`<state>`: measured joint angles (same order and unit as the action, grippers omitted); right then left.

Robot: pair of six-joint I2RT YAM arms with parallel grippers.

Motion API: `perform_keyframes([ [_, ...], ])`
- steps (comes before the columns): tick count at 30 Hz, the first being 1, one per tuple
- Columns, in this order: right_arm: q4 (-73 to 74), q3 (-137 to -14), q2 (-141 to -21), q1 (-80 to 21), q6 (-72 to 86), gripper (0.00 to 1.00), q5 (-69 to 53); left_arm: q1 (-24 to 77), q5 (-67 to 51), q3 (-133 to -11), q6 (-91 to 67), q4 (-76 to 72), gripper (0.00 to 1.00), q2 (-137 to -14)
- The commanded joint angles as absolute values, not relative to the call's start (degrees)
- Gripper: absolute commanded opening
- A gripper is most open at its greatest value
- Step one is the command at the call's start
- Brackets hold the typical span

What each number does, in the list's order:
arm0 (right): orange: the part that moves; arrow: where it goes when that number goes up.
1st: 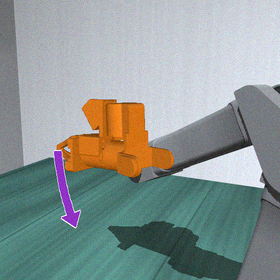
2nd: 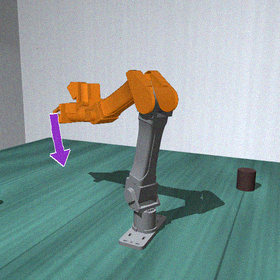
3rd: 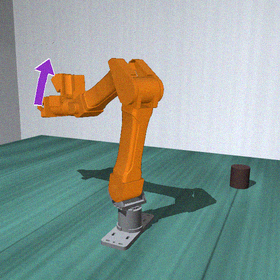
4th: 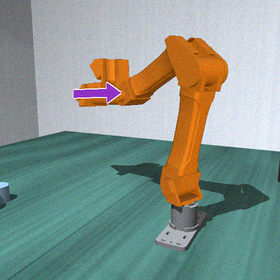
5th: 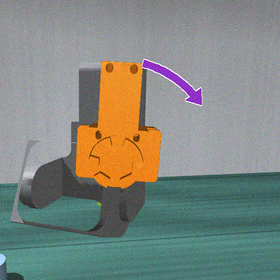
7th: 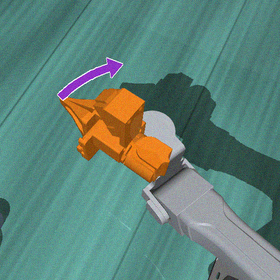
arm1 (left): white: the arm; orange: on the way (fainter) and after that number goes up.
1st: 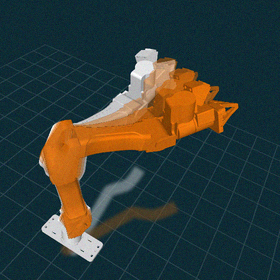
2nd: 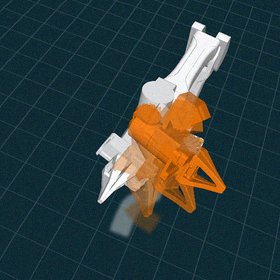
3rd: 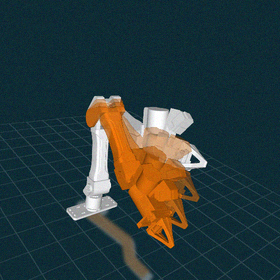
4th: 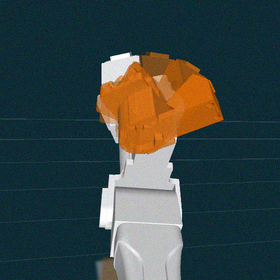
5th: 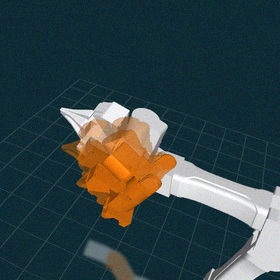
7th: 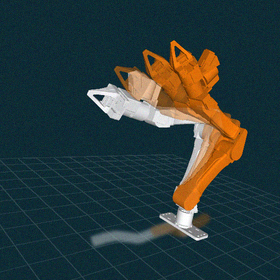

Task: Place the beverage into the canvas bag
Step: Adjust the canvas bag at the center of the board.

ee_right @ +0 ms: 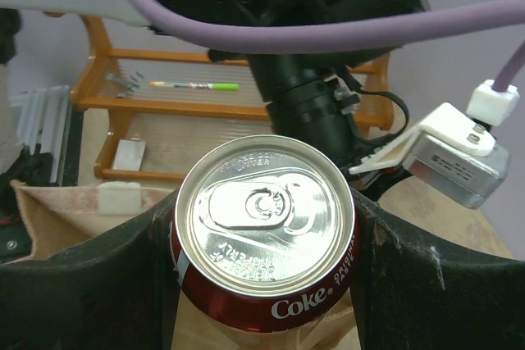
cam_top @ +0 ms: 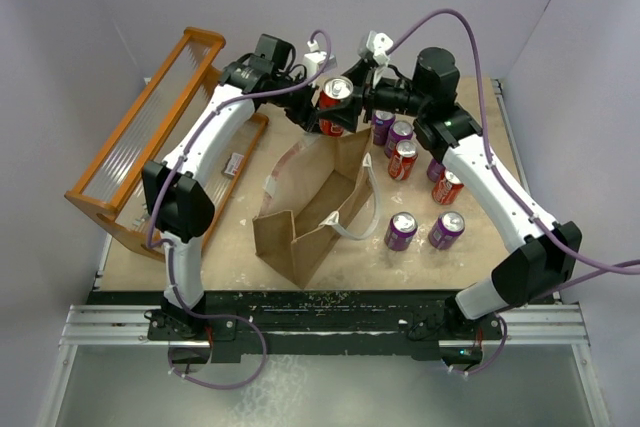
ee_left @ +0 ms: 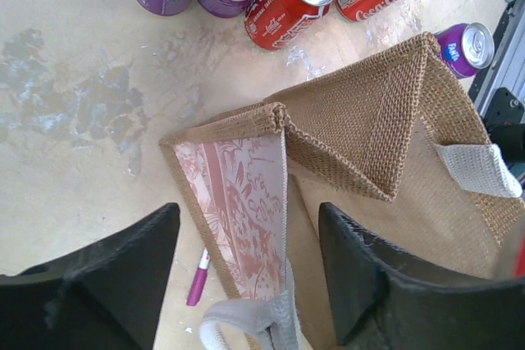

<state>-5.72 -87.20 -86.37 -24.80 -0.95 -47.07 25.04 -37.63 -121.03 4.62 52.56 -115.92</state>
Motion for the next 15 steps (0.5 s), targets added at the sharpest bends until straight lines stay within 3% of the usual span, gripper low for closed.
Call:
perform_keyframes([
  [1, -11.44, -88.25, -81.98, -24.71, -3.25, 0.00, -53.48, 23.51, -38.09, -124.13, 9.16, 53.59, 0.76, -112.10],
  [6, -10.41, -89.21, -84.04, -24.62, -4.83, 0.00, -55.62, 20.36, -41.82, -120.51, 10.65, 55.30, 0.79, -108.92],
  [15, -4.10, -89.65, -88.22, -24.76, -8.87, 0.00, -55.45, 18.17, -52.83, -109.62, 10.37, 57.77, 0.66, -103.01],
])
